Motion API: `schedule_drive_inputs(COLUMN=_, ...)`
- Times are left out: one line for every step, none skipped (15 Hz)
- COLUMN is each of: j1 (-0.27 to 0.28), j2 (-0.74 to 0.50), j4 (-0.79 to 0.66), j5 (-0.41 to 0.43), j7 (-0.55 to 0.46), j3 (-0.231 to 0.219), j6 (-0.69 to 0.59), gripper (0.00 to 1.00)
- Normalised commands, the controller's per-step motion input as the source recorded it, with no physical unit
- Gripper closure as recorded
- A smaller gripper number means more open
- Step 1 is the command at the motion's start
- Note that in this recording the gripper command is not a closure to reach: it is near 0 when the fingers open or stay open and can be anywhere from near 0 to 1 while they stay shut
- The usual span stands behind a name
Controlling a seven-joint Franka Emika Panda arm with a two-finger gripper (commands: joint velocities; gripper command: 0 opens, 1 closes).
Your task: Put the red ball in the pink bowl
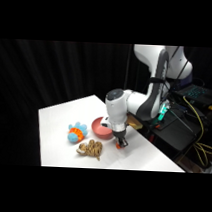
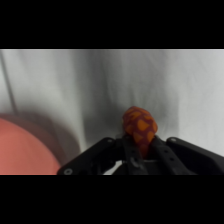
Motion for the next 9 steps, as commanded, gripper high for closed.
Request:
schedule_drive_inputs(j1=0.077, j2=-0.54, j4=-0.20, j5=-0.245, j7=0.17, j3=-0.218, j6=-0.26, gripper=0.28)
schedule_drive_inputs(j1=0.056, j2=-0.58, j4=-0.21, j5=-0.251, j7=0.18, j3=-0.209, j6=-0.26, gripper=0.28)
schedule_drive_inputs(j1=-0.009, j2=-0.61, j4=-0.22, j5=-0.222, j7=0.13, j3=-0.185, j6=-0.25, gripper=0.28)
schedule_drive_inputs(j1=-0.051, j2=-0.57, j4=-0.19, j5=-0.218, j7=0.12, j3=-0.165, j6=-0.25, gripper=0.28)
schedule_drive_inputs(j1=-0.114, j2=-0.53, j4=-0.16, j5=-0.189, j7=0.07, j3=-0.138, j6=-0.25, gripper=0.28)
schedule_drive_inputs(j1=-0.148, j2=-0.47, j4=-0.13, j5=-0.165, j7=0.06, j3=-0.105, j6=-0.23, gripper=0.28)
schedule_drive_inputs(j1=-0.183, j2=-0.41, j4=-0.12, j5=-0.130, j7=0.02, j3=-0.074, j6=-0.20, gripper=0.28)
schedule_drive_inputs(j1=-0.191, j2=-0.35, j4=-0.12, j5=-0.102, j7=0.01, j3=-0.046, j6=-0.16, gripper=0.28)
schedule_drive_inputs(j1=-0.213, j2=-0.24, j4=-0.09, j5=-0.053, j7=-0.03, j3=-0.032, j6=-0.10, gripper=0.28)
